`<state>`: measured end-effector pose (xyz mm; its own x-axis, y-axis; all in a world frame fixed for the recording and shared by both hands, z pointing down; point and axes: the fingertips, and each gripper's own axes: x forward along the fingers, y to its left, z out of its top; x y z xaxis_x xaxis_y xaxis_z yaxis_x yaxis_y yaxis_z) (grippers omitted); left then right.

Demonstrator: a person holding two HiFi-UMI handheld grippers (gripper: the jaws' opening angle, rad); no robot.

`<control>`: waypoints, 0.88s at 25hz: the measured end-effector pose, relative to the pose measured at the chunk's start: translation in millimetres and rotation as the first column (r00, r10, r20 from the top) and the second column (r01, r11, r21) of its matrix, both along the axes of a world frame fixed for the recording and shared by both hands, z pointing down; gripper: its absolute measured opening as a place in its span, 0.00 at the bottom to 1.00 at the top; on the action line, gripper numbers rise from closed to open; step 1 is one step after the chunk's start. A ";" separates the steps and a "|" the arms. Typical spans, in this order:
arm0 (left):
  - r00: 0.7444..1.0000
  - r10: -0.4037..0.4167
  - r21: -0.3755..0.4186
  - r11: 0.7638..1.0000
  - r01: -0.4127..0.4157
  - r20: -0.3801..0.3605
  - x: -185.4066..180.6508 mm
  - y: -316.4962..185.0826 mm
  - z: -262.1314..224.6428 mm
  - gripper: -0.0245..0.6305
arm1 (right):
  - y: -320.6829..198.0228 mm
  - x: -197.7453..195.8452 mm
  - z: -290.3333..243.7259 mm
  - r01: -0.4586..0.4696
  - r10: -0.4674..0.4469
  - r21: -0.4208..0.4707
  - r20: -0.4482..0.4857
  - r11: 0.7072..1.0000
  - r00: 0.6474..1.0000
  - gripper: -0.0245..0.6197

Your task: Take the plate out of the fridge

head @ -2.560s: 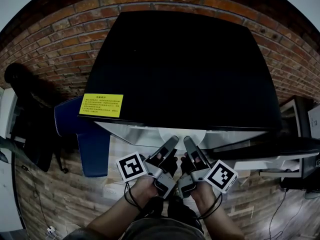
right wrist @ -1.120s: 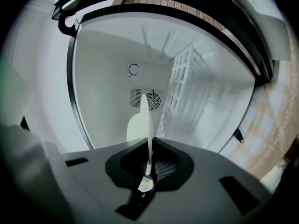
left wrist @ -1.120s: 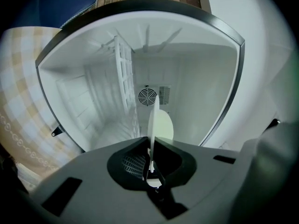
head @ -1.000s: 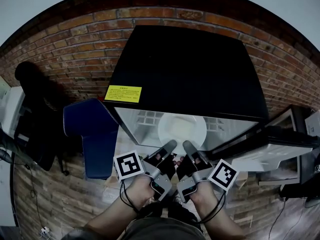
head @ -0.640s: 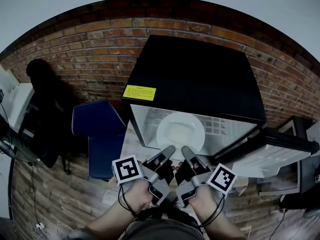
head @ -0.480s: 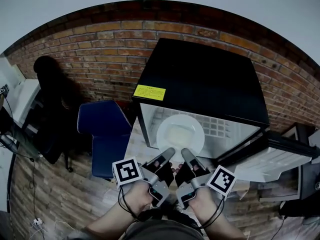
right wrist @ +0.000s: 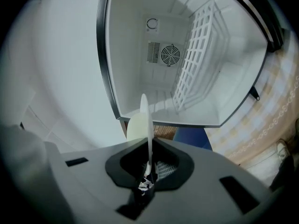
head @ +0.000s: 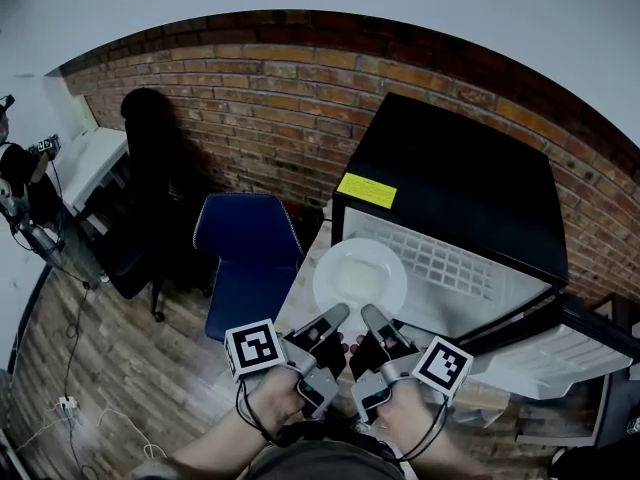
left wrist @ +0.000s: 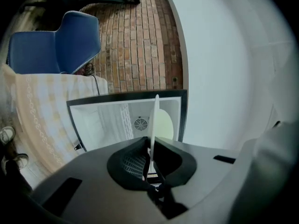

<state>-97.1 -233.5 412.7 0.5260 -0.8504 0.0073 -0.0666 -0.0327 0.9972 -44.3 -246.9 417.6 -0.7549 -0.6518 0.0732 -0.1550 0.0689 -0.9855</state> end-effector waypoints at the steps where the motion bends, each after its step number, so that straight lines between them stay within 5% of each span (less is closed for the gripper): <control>1: 1.000 -0.016 0.002 1.000 0.016 0.002 -6.1 2.3 -0.5 0.09 | 1.4 -6.5 0.4 0.018 -0.018 -0.001 -0.001 1.000 1.000 0.10; 22: 0.960 -0.279 -0.043 0.959 0.279 -0.002 -110.6 60.2 19.3 0.09 | 46.1 -116.8 23.1 0.297 -0.298 -0.050 -0.012 0.954 0.955 0.10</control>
